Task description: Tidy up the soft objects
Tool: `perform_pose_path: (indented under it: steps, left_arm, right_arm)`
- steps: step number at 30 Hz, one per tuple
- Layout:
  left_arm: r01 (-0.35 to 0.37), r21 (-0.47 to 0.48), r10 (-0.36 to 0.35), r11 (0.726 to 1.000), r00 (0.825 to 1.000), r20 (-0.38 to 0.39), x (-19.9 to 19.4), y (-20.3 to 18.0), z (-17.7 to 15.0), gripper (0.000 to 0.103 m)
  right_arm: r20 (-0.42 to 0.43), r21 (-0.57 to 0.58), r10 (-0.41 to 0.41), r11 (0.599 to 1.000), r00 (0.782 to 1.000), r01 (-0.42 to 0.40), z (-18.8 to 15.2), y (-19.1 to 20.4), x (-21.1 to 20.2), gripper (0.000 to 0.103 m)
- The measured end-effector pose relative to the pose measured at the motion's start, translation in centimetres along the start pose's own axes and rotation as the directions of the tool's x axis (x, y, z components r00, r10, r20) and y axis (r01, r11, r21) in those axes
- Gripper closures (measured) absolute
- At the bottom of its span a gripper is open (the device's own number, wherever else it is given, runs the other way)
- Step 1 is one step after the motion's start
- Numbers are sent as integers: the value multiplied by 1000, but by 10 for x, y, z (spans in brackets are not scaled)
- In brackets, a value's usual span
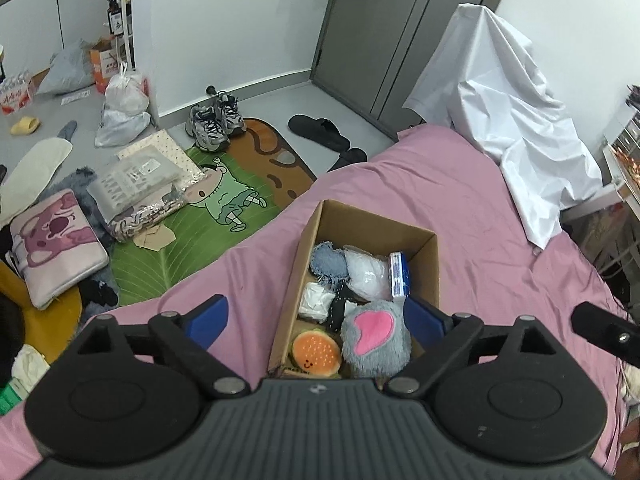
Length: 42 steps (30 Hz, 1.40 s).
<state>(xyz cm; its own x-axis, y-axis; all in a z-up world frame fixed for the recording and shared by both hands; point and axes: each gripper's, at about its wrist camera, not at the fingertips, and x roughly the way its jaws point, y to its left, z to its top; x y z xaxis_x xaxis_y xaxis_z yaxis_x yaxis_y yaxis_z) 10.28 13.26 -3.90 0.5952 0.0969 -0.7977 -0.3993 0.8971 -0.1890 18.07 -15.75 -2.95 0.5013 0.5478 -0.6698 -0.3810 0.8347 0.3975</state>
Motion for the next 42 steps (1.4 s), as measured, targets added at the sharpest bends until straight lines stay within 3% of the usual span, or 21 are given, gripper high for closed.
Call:
perform_pose_path:
  steps: [10, 16, 28, 42]
  left_arm:
    - [9, 66, -9, 998, 1000, 0, -36, -17, -13, 8]
    - [14, 97, -17, 995, 1000, 26, -59, -27, -20, 8]
    - [28, 191, -42, 981, 997, 67, -95, -45, -39, 7]
    - [38, 242, -52, 970, 997, 55, -111, -49, -60, 7]
  right_arm:
    - [53, 31, 11, 999, 999, -12, -11, -8, -48, 0]
    - [65, 72, -35, 997, 997, 31, -17, -16, -65, 0]
    - [115, 37, -81, 996, 990, 77, -45, -17, -96, 0]
    - [74, 65, -48, 997, 996, 43, -68, -31, -116, 0]
